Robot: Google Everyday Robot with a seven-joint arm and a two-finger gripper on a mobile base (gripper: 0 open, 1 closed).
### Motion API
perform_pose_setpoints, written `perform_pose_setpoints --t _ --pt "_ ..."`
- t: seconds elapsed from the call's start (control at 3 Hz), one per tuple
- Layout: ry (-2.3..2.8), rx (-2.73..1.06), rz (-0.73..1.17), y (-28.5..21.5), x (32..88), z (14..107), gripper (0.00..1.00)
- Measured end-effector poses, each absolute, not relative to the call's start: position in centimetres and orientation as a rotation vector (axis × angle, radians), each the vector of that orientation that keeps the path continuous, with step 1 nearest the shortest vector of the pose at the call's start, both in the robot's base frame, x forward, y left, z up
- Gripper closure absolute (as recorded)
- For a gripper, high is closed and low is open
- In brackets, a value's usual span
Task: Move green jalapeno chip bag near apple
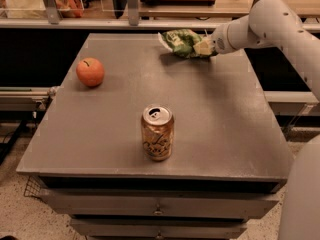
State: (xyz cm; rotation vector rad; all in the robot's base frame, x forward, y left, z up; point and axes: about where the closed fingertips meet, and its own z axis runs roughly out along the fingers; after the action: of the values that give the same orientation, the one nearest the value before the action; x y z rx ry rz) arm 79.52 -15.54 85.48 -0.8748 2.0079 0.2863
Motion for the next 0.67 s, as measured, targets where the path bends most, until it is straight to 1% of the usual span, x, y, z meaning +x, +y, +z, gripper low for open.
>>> perform_pose_setpoints --t 0.33,0.67 --pt "1.934 -0.903 0.302 -14.2 78.2 88.2 1.0" --pt "1.842 -0.959 0.307 -11.0 76.5 91.6 1.0"
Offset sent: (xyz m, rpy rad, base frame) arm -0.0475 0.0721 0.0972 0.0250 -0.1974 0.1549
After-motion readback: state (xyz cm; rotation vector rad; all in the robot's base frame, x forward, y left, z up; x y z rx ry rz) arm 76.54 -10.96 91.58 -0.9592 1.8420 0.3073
